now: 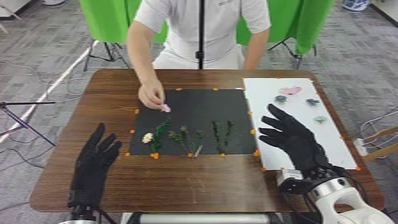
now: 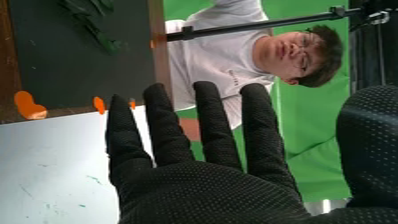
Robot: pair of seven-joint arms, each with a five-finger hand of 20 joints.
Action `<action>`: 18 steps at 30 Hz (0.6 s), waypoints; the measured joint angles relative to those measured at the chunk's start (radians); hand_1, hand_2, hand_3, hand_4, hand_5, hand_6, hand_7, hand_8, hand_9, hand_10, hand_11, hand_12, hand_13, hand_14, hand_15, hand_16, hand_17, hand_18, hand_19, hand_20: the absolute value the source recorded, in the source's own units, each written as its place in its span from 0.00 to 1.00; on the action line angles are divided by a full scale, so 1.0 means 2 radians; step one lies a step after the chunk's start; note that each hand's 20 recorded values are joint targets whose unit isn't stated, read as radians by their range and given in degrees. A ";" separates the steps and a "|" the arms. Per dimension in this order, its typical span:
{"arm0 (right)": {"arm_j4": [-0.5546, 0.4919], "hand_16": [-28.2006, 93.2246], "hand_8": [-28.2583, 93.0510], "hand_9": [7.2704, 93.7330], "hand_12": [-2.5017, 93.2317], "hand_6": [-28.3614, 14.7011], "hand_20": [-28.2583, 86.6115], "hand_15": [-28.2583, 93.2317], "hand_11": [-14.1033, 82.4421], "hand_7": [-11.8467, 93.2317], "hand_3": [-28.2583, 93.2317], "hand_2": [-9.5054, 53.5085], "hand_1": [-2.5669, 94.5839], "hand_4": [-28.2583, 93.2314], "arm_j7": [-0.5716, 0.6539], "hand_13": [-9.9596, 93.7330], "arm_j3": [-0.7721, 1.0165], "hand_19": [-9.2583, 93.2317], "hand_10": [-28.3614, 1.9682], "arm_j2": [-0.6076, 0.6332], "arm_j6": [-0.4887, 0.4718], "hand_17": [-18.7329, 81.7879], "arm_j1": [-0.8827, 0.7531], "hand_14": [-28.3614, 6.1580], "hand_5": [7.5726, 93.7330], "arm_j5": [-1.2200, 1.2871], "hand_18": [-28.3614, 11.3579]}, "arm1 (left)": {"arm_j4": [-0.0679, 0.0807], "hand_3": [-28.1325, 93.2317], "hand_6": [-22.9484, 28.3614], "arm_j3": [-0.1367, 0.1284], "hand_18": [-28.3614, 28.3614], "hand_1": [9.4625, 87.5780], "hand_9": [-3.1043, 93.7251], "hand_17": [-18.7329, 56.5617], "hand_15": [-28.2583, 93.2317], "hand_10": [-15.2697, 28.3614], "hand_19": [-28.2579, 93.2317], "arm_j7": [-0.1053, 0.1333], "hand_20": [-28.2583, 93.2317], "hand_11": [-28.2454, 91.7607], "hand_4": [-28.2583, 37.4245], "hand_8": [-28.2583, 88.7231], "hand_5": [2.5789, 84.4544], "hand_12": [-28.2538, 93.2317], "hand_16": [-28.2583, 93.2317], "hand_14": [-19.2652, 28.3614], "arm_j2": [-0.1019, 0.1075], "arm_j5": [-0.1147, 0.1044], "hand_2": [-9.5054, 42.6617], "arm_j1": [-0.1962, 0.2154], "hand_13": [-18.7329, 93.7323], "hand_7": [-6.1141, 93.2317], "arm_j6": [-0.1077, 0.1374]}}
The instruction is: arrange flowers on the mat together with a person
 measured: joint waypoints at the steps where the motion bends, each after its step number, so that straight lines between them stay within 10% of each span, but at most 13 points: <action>1: 0.000 0.49 0.16 0.34 0.20 0.78 0.41 0.27 0.18 0.20 0.77 0.29 0.20 0.01 0.000 0.37 0.000 0.37 0.58 0.000 0.000 0.22 0.000 0.26 0.29 0.000 0.11 | 0.000 0.87 0.41 0.000 0.91 0.15 0.32 0.09 0.42 0.63 0.58 0.000 0.27 0.31 0.00 0.16 0.26 0.34 0.23 0.79 0.000 0.000 0.26 0.000 0.36 0.18 0.000; 18: 0.000 0.48 0.16 0.35 0.20 0.78 0.41 0.28 0.19 0.20 0.77 0.29 0.21 0.01 0.000 0.39 -0.001 0.37 0.57 0.001 0.000 0.22 0.001 0.26 0.30 -0.001 0.11 | -0.003 0.87 0.42 0.000 0.91 0.15 0.31 0.09 0.41 0.64 0.58 -0.003 0.27 0.31 0.00 0.16 0.26 0.33 0.22 0.78 0.000 0.000 0.26 0.000 0.36 0.18 -0.002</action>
